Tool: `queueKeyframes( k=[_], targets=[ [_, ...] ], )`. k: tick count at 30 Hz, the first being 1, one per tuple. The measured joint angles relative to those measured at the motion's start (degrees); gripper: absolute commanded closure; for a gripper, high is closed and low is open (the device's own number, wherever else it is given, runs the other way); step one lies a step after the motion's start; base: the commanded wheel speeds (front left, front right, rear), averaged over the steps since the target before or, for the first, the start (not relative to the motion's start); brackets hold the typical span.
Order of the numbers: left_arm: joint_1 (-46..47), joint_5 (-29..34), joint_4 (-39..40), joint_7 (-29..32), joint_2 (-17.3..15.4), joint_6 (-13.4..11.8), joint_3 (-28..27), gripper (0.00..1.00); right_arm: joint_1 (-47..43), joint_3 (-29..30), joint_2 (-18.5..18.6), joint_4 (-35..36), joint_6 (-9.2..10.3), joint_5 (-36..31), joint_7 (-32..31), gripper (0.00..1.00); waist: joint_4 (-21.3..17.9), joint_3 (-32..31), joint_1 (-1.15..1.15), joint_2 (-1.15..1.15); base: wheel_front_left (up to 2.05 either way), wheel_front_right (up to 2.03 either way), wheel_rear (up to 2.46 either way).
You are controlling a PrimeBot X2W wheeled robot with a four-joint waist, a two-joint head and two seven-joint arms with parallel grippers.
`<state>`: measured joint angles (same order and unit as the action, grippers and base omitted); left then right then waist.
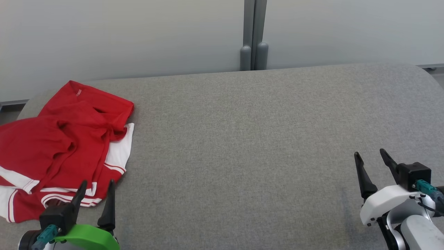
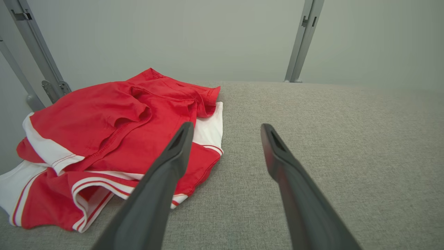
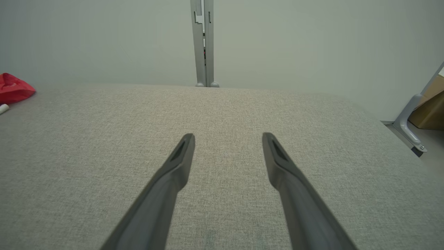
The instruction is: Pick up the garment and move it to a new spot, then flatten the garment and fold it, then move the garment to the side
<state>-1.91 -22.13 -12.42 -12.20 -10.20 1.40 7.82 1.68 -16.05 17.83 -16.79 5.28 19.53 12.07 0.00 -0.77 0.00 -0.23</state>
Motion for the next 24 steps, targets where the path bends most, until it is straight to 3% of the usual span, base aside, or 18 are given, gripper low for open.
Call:
queueKeyframes(
  k=[12,24],
  targets=[
    [-0.7,7.8,0.0,-2.2,-0.3,-0.4,-0.4,0.00,0.0,-1.4,1.3,0.9,1.38,-9.2,2.3,0.00,-0.2,-0.1,0.00,0.00,0.00,0.00,0.00],
    [-0.7,8.2,-0.2,-2.2,0.1,-0.4,-2.2,0.00,-0.3,-1.0,0.5,1.3,1.36,-9.4,2.3,0.00,-0.2,-0.1,0.00,0.00,0.00,0.00,0.00]
  ],
)
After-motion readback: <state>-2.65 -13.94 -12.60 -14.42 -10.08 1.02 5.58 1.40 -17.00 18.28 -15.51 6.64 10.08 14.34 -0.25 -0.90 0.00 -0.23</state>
